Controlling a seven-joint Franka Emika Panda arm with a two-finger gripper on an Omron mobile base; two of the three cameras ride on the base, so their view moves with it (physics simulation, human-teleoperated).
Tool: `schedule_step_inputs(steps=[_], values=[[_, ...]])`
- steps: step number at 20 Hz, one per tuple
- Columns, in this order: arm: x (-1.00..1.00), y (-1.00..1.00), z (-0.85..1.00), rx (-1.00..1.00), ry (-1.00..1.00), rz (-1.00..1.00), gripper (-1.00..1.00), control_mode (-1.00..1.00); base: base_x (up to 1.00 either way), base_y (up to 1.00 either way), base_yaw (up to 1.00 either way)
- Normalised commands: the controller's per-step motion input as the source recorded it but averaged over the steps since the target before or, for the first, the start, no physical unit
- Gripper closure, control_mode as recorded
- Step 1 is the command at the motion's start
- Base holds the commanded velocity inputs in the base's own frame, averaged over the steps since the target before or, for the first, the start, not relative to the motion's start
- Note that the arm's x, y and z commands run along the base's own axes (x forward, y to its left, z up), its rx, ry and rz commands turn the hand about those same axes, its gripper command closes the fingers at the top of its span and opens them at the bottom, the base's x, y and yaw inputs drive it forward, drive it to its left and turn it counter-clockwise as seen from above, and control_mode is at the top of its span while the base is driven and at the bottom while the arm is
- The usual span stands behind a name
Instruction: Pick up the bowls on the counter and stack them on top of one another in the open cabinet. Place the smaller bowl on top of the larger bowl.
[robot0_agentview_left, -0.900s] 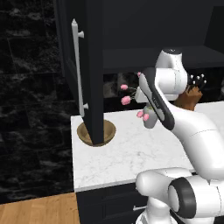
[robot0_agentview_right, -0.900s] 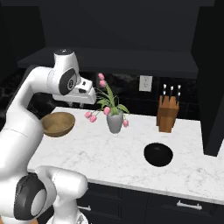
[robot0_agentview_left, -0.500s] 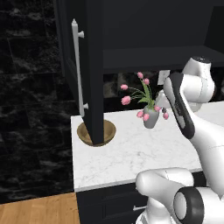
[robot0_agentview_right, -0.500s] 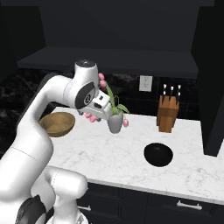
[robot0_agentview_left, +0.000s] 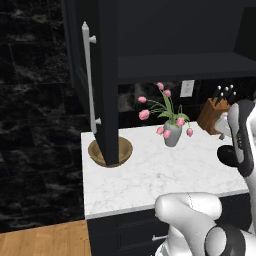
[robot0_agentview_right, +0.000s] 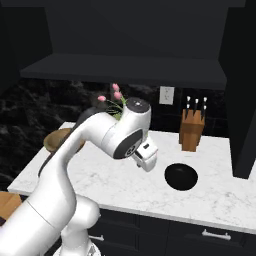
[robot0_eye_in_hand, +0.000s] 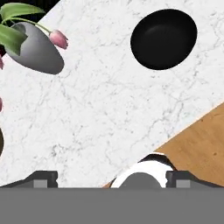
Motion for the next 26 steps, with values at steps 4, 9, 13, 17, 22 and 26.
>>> schedule_step_inputs(steps=[4,9,13,17,22,26], values=[[0.03,-1.00,-0.06,0.17,0.01,-0.34,-1.00,-1.00,0.00,0.00,0.00],[0.25,-1.00,-0.11,0.18,0.06,-0.20,-1.00,-1.00,0.00,0.00,0.00],[0.28,-1.00,-0.34,0.06,0.15,-0.21,-1.00,-1.00,0.00,0.00,0.00],[0.34,-0.62,-0.34,0.01,0.12,-0.03,-1.00,-1.00,0.00,0.00,0.00],[0.07,-0.12,-0.30,-0.05,0.07,-0.04,-1.00,-1.00,0.00,0.00,0.00],[0.18,0.00,-0.71,-0.04,-0.05,0.03,-1.00,-1.00,0.00,0.00,0.00]])
